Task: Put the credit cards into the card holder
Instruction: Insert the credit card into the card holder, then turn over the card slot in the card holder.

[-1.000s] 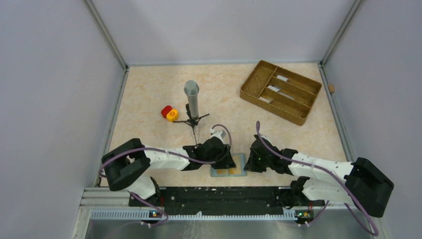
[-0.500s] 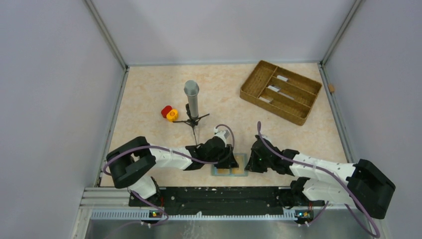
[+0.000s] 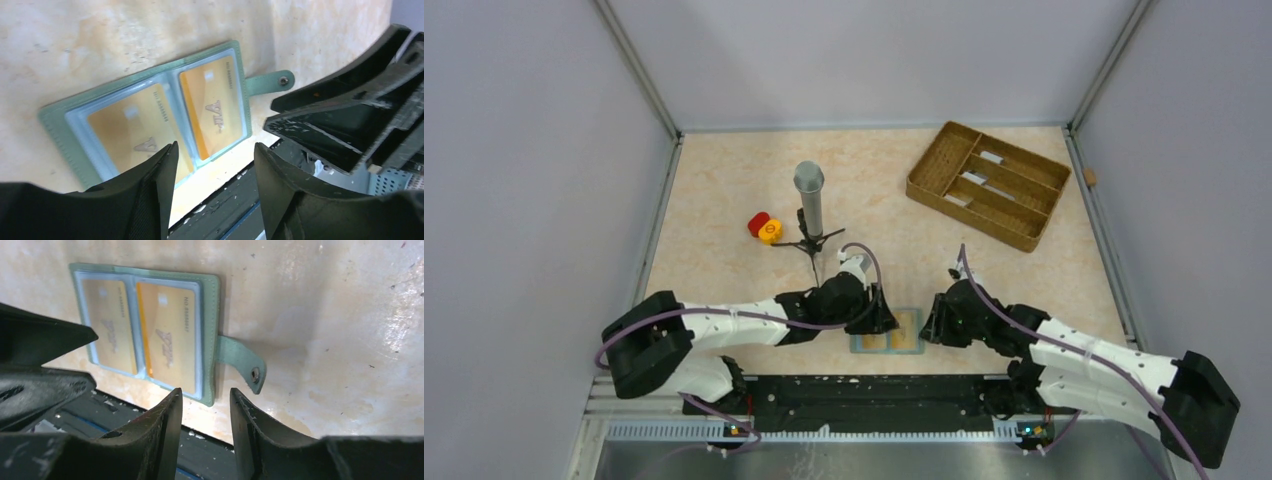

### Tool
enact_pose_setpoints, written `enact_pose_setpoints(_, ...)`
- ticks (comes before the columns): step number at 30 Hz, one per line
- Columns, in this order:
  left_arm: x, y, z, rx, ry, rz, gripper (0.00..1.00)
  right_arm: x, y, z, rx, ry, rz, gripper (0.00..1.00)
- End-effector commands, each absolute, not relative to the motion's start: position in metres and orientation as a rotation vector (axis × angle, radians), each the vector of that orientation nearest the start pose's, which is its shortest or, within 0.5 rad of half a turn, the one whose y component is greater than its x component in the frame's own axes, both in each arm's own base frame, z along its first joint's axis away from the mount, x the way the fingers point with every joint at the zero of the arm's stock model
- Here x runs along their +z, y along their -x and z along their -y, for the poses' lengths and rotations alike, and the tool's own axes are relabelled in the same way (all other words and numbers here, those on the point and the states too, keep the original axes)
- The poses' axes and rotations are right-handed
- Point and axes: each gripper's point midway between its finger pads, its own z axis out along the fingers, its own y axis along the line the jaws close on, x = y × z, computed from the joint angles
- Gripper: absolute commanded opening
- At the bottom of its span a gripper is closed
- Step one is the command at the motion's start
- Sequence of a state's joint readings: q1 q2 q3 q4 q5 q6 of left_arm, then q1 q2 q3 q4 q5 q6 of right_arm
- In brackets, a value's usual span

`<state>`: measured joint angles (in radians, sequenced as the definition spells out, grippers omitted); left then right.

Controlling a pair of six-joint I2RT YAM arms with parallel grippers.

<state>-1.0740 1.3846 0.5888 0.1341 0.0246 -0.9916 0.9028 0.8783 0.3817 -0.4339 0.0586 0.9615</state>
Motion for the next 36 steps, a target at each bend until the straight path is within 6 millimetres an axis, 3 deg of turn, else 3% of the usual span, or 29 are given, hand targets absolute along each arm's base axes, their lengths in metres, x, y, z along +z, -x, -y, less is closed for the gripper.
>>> enact_pose_setpoints(1,0.056,-0.147,0.307,-0.869,-0.045,-2.536,0.61,0.072,-0.128,-0.216,0.828,-0.037,-2.535,0.38)
enact_pose_setpoints(6,0.039,-0.150,0.279,-0.718,0.015,-2.583,0.59,0.063,-0.124,-0.226,0.879,-0.031,-2.562,0.34)
enact_pose_setpoints(16,0.029,-0.149,0.259,-0.625,0.047,-2.592,0.58,0.039,-0.121,-0.226,0.845,-0.055,-2.625,0.29)
enact_pose_setpoints(24,0.036,-0.148,0.259,-0.660,0.058,-2.571,0.50,0.034,-0.119,-0.227,0.855,-0.059,-2.632,0.26)
enact_pose_setpoints(30,0.056,-0.146,0.270,-0.813,0.051,-2.502,0.47,0.045,-0.121,-0.232,0.887,-0.036,-2.609,0.25)
enact_pose_setpoints(36,0.059,-0.138,0.281,-0.948,0.063,-2.490,0.38,0.049,-0.122,-0.234,0.902,-0.030,-2.598,0.24)
